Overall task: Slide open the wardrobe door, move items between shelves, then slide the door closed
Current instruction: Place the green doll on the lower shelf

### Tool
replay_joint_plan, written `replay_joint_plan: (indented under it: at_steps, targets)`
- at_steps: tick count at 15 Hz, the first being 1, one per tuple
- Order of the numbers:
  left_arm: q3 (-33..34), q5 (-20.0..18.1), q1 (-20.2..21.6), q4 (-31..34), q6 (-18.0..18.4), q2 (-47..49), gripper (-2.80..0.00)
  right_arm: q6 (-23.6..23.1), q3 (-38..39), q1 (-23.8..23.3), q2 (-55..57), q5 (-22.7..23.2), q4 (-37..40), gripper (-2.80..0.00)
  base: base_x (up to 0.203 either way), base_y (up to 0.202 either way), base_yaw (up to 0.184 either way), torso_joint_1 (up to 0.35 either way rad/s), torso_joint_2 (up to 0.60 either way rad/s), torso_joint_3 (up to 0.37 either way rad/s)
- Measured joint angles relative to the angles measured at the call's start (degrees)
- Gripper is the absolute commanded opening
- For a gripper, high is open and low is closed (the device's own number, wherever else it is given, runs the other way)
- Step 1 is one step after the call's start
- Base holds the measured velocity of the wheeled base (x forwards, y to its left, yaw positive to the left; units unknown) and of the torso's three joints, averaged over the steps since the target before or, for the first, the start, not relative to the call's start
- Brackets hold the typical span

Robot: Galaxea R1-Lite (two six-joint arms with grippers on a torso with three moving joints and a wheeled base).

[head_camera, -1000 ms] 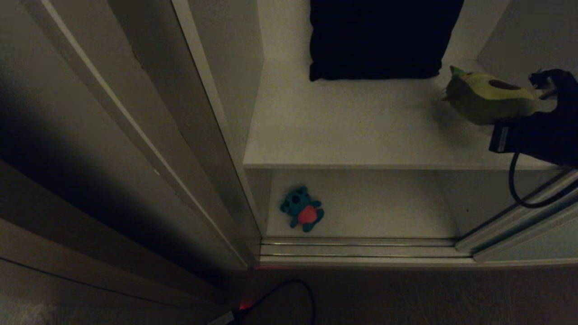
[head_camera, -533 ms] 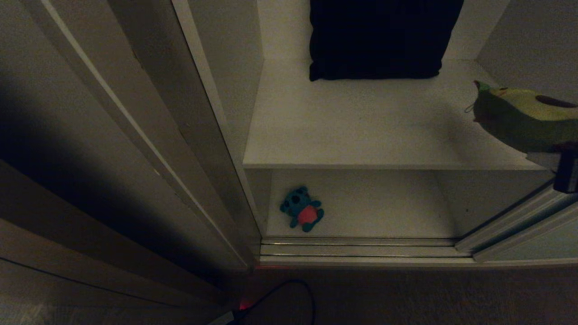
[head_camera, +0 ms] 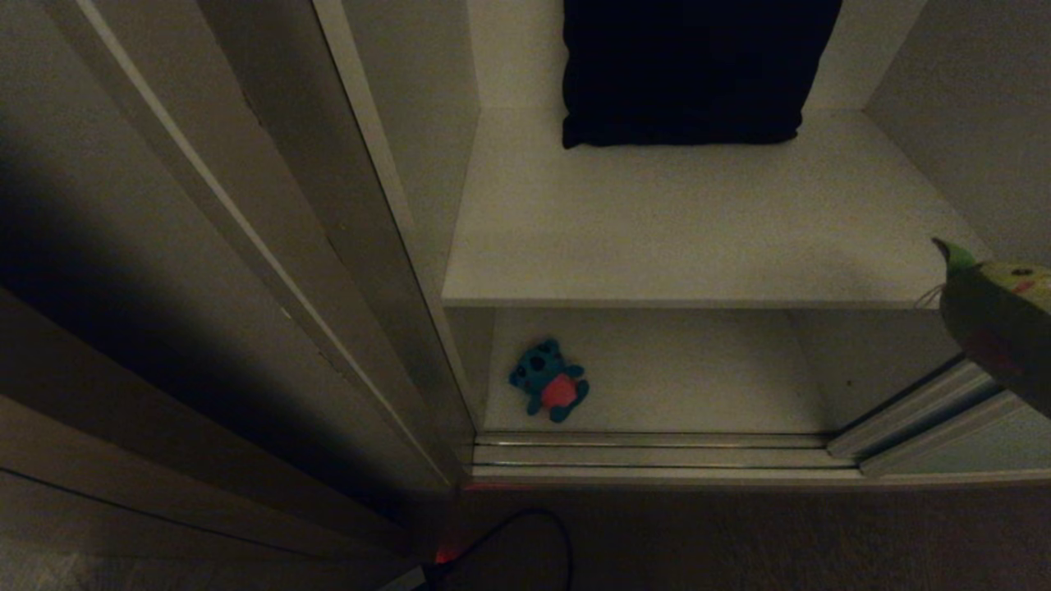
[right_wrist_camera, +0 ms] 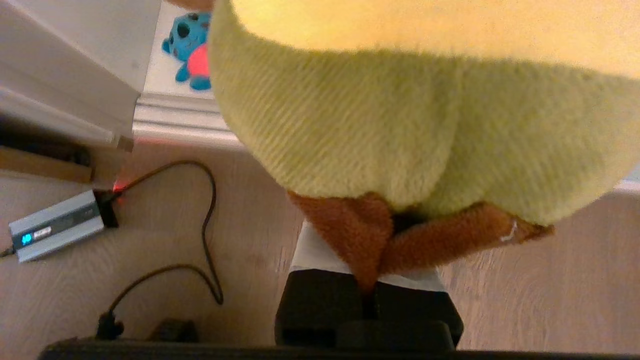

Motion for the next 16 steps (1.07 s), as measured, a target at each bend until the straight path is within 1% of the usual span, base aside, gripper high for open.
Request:
replay_joint_plan:
  at_steps: [4, 9, 14, 16]
  targets:
    - [0.0, 0.0, 0.0, 0.0, 0.0, 0.0, -2.8, -0.2, 6.0, 0.0, -9.8, 0.0, 2.2, -2.8, 0.0, 0.0, 0.0, 0.0, 0.0, 0.0]
    - [0.0, 0.0, 0.0, 0.0, 0.0, 0.0, -2.8, -0.5, 13.5, 0.3, -22.1, -0.6, 8.6, -2.8, 0.0, 0.0, 0.0, 0.0, 0.0, 0.0]
    - [0.0, 0.0, 0.0, 0.0, 0.0, 0.0, -2.8, -1.1, 20.7, 2.3, -32.1, -3.0, 8.7, -2.8, 0.0, 0.0, 0.0, 0.0, 0.0, 0.0]
    - [0.0, 0.0, 0.0, 0.0, 0.0, 0.0, -2.8, -2.0, 25.2, 2.6, -36.2, -3.9, 7.7, -2.8, 0.0, 0.0, 0.0, 0.0, 0.0, 0.0]
